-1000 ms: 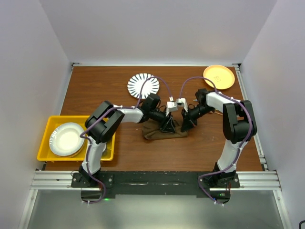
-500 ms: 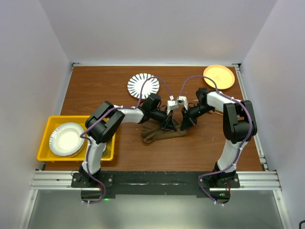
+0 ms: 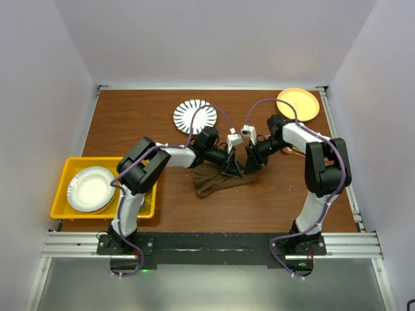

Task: Fold the napkin into a case and place the utensils inside
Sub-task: Stuff the top corner of the smaller-rectangle-folded napkin at the center of the board.

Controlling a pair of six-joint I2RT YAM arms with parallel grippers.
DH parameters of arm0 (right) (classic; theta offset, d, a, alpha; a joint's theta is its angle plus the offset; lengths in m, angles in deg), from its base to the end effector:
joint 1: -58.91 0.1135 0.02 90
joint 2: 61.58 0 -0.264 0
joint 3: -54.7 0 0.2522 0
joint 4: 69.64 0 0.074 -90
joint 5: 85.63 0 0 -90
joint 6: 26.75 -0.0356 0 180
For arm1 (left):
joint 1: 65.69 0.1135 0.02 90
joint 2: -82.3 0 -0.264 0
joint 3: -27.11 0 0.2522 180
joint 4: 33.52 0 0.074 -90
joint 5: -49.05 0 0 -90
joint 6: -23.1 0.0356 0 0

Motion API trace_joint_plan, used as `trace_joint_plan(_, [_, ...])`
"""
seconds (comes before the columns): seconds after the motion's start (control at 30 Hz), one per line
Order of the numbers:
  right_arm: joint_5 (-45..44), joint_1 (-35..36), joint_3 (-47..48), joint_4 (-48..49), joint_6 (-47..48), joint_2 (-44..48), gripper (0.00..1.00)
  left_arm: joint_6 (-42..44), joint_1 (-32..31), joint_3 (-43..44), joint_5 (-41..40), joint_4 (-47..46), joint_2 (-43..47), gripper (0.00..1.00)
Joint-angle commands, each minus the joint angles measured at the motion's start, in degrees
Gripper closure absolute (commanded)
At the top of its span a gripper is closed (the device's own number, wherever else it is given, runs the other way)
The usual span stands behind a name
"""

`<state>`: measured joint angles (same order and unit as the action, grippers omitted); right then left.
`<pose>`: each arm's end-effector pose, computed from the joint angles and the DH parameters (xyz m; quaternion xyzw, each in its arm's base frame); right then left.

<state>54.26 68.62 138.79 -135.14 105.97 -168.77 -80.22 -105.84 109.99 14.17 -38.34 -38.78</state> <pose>0.3230 0.0829 0.1699 -0.4051 0.8111 0.4012 0.1304 0.3123 -0.3017 0.1317 0.3945 0.7083 -0.5529 0.1922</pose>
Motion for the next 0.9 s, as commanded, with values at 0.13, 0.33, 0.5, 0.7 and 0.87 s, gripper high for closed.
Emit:
trace_joint_plan(0.13, [-4.9,-0.3,0.5,12.2,-15.5,8.5,0.71,-7.9,0.9,-2.2,1.3,-5.2,-1.3,1.00])
trace_joint_plan(0.33, [-15.1,0.9,-4.3,21.2,-19.3,12.6,0.89,-10.4,1.5,-3.3,1.0,-6.5,-1.8,1.00])
trace_joint_plan(0.5, [-20.1,4.3,-7.3,24.6,-20.0,16.0,0.93,-12.1,1.6,-4.4,0.4,-7.3,-2.2,1.00])
trace_joint_plan(0.7, [-29.0,9.6,-15.5,31.0,-20.2,22.4,0.93,-13.7,1.7,-5.8,-0.1,-8.5,-3.1,1.00])
trace_joint_plan(0.87, [-34.9,13.0,-18.2,33.7,-21.2,24.1,0.79,-14.9,1.9,-6.2,-0.3,-9.0,-3.8,1.00])
